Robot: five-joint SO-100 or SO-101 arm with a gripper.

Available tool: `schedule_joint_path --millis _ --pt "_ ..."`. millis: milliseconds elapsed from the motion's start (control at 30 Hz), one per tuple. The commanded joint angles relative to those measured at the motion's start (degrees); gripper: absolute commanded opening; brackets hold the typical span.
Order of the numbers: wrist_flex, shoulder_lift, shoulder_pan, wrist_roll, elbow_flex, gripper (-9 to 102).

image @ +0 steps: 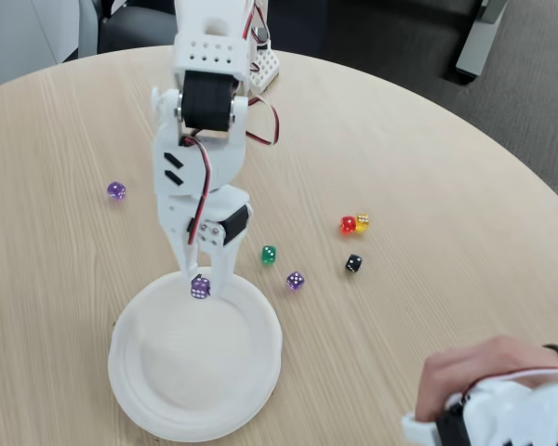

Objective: Pick a purple dice and put it in the plate.

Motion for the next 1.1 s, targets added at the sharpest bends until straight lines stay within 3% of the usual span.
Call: schedule_joint_path --millis 0,200,233,400,533,700,900,1067 --pt "-0.1 1.0 -0.4 -0.8 -0.8 14" --pt "2.4 1.7 -0.8 5.1 -0.7 9" --pt "3.4 1.7 -0.8 6.0 -0.7 1" --pt "14.7 5.3 -1.8 15.6 0.4 0" --pt "26.2 14.8 -7.9 17.0 5.4 0" --pt "30.2 38.8 -15.3 20.0 14.7 0" --pt "30.0 61.5 -16.4 3.7 32.1 0" --pt "25.5 69.7 -15.6 -11.8 46.1 0"
